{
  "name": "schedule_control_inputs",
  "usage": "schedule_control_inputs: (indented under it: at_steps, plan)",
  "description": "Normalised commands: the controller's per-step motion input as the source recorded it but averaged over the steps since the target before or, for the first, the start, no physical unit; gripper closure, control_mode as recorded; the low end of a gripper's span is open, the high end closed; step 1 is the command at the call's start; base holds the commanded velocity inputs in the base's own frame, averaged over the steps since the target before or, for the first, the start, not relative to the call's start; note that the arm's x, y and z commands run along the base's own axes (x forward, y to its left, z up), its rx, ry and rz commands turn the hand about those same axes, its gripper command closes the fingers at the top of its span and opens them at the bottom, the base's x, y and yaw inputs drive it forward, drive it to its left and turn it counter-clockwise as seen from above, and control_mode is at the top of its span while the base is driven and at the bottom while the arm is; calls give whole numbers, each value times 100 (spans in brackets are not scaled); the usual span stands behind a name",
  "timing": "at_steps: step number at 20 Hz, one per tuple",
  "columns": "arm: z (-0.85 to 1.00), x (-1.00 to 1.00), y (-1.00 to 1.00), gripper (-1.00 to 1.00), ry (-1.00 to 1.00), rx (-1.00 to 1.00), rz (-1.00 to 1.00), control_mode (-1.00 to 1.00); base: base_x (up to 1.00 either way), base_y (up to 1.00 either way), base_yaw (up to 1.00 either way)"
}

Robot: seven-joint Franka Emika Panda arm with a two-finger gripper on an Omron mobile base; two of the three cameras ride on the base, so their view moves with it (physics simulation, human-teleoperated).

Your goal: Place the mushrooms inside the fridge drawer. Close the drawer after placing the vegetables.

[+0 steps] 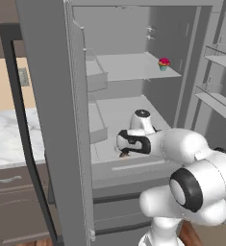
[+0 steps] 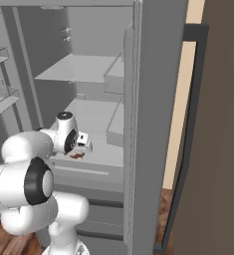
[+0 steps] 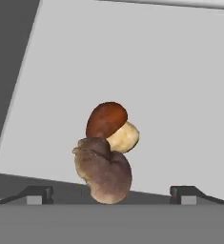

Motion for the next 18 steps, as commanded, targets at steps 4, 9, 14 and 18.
schedule_control_inputs:
  at_steps: [4, 9, 14, 18]
  plan:
    - [70, -31, -3, -100, -20, 0, -3, -100, 0, 0, 0]
    - [47, -91, 0, -100, -15, 1, 0, -100, 0, 0, 0]
    - [3, -100, 19, -100, -5, -1, 2, -100, 0, 0, 0]
    - [2, -100, 19, -100, 0, 0, 1, -100, 0, 0, 0]
